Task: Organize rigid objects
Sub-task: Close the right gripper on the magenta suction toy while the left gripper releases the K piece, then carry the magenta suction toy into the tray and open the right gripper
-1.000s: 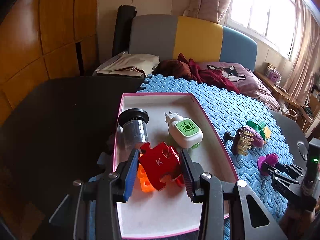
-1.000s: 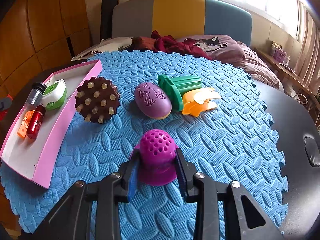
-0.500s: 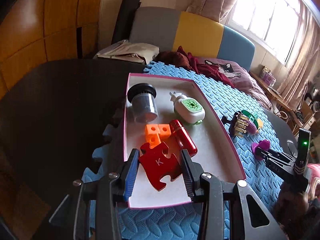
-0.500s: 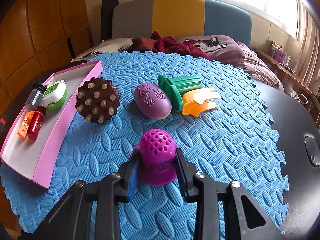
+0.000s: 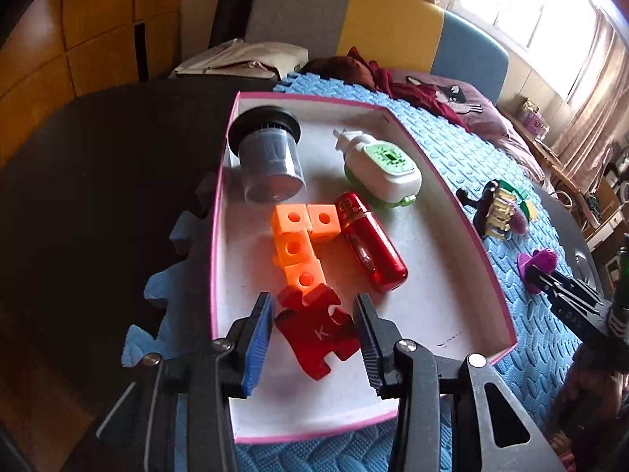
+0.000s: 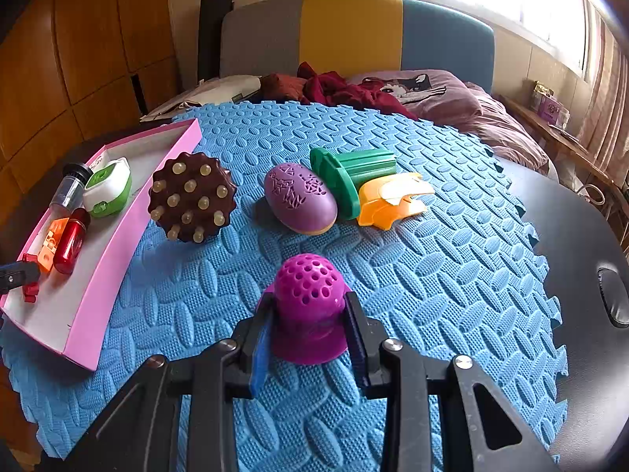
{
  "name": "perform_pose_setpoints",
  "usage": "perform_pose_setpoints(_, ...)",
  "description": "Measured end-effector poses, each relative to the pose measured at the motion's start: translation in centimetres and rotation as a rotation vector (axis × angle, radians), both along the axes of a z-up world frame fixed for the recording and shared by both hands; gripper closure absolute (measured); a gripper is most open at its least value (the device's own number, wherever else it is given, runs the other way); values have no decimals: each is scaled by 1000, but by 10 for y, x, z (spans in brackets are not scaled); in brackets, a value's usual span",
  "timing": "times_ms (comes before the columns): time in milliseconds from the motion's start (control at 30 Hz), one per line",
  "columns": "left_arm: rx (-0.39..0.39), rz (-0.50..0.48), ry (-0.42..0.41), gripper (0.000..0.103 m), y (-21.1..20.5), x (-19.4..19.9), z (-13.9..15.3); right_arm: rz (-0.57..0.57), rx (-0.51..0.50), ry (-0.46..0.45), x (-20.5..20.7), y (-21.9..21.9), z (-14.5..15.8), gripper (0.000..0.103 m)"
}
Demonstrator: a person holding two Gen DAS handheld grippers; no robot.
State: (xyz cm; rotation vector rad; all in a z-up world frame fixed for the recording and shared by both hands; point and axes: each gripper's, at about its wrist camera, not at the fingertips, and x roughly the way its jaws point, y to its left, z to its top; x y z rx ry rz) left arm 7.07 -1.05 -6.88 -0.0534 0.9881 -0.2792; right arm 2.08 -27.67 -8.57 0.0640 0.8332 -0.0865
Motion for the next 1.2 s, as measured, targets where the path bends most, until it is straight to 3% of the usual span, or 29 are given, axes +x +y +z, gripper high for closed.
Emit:
perform_pose_setpoints(33,9,-2,-8,60,-2,0,-1,0,1,0,0,0,0,70)
perform_pose_setpoints(167,35,-9,-57,39,-6,-6,4,0,0,-1,0,0,0,69)
perform_pose_setpoints(467,68,52,-158,30,13,-27,28,0,0,-1,-1,0,0,69)
perform_pose_setpoints(767,48,131,-226,20,26,-42,52,-33,14,5,0,-3,2,66)
perform_pose_setpoints(1033,43,151,-268,10,30,-51,59,-73,42,8,5,-4,6,66)
perform_pose_setpoints(1200,45,164,-275,3,32,-54,63,-85,1,-4,12,2,13,66)
